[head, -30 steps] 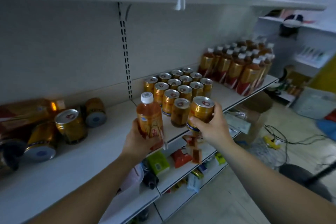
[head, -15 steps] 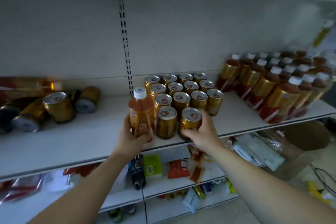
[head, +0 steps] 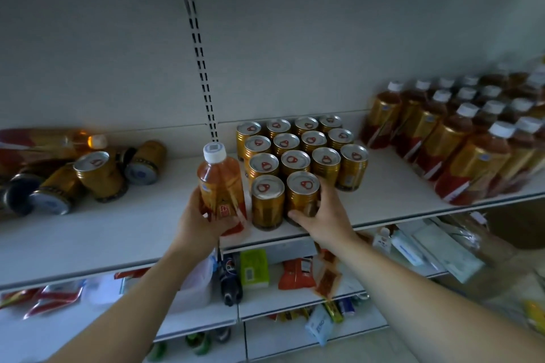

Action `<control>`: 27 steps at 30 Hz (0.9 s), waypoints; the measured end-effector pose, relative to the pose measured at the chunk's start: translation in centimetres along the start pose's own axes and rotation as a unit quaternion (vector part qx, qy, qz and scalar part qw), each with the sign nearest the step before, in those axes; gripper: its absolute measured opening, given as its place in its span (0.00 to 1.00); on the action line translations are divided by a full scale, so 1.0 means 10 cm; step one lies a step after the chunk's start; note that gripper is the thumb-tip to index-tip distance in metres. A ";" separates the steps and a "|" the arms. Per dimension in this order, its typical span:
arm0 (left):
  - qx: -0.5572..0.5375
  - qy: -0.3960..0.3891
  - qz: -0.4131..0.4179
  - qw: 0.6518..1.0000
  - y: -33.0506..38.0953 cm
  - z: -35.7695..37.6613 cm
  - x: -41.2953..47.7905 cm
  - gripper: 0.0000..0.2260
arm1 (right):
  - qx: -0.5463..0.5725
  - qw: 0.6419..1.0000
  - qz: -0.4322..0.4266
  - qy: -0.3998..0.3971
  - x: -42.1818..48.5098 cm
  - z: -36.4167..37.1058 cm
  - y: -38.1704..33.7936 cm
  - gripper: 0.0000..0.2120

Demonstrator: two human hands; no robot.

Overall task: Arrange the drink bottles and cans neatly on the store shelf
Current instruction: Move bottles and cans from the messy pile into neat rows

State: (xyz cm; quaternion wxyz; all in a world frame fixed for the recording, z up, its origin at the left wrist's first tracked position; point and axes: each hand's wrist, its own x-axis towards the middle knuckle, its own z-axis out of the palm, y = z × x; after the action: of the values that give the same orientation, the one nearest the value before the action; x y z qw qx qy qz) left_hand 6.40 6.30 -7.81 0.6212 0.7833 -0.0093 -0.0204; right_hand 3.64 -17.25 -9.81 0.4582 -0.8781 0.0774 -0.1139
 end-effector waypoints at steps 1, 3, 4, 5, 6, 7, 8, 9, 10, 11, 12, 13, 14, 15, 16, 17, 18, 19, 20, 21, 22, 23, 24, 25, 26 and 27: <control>-0.018 0.011 0.002 1.000 0.01 -0.03 -0.01 0.25 | -0.005 1.000 0.001 -0.009 0.00 -0.03 -0.01 0.40; -0.047 0.034 0.021 0.998 0.09 -0.09 -0.02 0.24 | -0.027 1.000 -0.002 -0.015 0.01 -0.14 -0.05 0.40; -0.057 0.043 0.034 0.997 0.16 -0.13 -0.03 0.24 | -0.041 0.999 -0.003 -0.009 0.02 -0.21 -0.07 0.40; -0.068 0.049 0.047 0.995 0.25 -0.16 -0.04 0.23 | -0.057 0.998 -0.004 0.001 0.05 -0.29 -0.09 0.39; -0.079 0.049 0.060 0.994 0.35 -0.17 -0.05 0.23 | -0.070 0.997 -0.011 0.013 0.08 -0.37 -0.12 0.38; -0.086 0.043 0.072 0.993 0.44 -0.17 -0.06 0.24 | -0.083 0.996 -0.019 0.029 0.11 -0.46 -0.14 0.36; -0.089 0.033 0.082 0.992 0.54 -0.14 -0.08 0.24 | -0.092 0.994 -0.031 0.046 0.15 -0.54 -0.16 0.34; -0.087 0.023 0.089 0.992 0.61 -0.09 -0.08 0.24 | -0.100 0.992 -0.043 0.061 0.19 -0.62 -0.18 0.32; -0.086 0.014 0.094 0.992 0.69 -0.01 -0.09 0.23 | -0.109 0.990 -0.053 0.072 0.22 -0.71 -0.20 0.29; -0.086 0.006 0.098 0.991 0.74 0.08 -0.09 0.24 | -0.127 0.987 -0.056 0.082 0.25 -0.80 -0.21 0.28; -0.090 -0.004 0.103 0.991 0.81 0.19 -0.09 0.24 | -0.146 0.983 -0.061 0.091 0.28 -0.90 -0.20 0.28; -0.088 -0.013 0.108 0.990 0.86 0.31 -0.10 0.25 | -0.161 0.980 -0.058 0.098 0.30 -1.01 -0.19 0.28; -0.083 -0.023 0.113 0.990 0.92 0.45 -0.12 0.26 | -0.173 0.978 -0.061 0.104 0.33 -1.13 -0.15 0.29; -0.077 -0.033 0.118 0.990 0.99 0.61 -0.14 0.27 | -0.192 0.974 -0.062 0.107 0.36 -1.26 -0.11 0.30; -0.074 -0.042 0.121 0.989 1.05 0.77 -0.16 0.28 | -0.216 0.967 -0.071 0.112 0.38 -1.42 -0.06 0.31; -0.075 -0.051 0.125 0.988 1.11 0.94 -0.17 0.28 | -0.246 0.959 -0.081 0.119 0.41 -1.58 0.00 0.32; -0.078 -0.059 0.127 0.987 1.17 1.12 -0.18 0.29 | -0.280 0.947 -0.094 0.126 0.46 -1.76 0.07 0.33; -0.081 -0.066 0.128 0.986 1.22 1.32 -0.18 0.29 | -0.320 0.935 -0.091 0.127 0.50 -1.95 0.13 0.32; -0.084 -0.073 0.128 0.986 1.28 1.53 -0.18 0.30 | -0.366 0.919 -0.082 0.121 0.55 -2.15 0.21 0.32; -0.085 -0.079 0.126 0.985 1.31 1.75 -0.17 0.30 | -0.411 0.902 -0.074 0.114 0.61 -2.35 0.29 0.31; -0.087 -0.083 0.121 0.985 1.35 1.98 -0.17 0.30 | -0.448 0.885 -0.067 0.105 0.67 -2.55 0.37 0.31; -0.089 -0.086 0.112 0.986 1.36 2.22 -0.16 0.30 | -0.474 0.873 -0.061 0.096 0.72 -2.75 0.44 0.32; -0.092 -0.090 0.100 0.987 1.36 2.44 -0.15 0.30 | -0.489 0.867 -0.052 0.083 0.77 -2.93 0.52 0.33; -0.092 -0.095 0.087 0.987 1.34 2.67 -0.13 0.30 | -0.494 0.865 -0.041 0.069 0.81 -3.10 0.58 0.34; -0.087 -0.101 0.074 0.988 1.31 2.87 -0.10 0.31 | -0.493 0.868 -0.028 0.050 0.85 -3.24 0.64 0.35; -0.076 -0.104 0.062 0.990 1.27 3.06 -0.07 0.31 | -0.488 0.872 -0.018 0.032 0.88 -3.35 0.69 0.36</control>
State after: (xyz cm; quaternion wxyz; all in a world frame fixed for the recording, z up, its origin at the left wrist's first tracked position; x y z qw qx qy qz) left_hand 4.50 -26.29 -2.40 0.6744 0.7256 -0.1204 -0.0640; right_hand 2.82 -49.68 4.18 -0.0331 -0.9872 0.1216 -0.0976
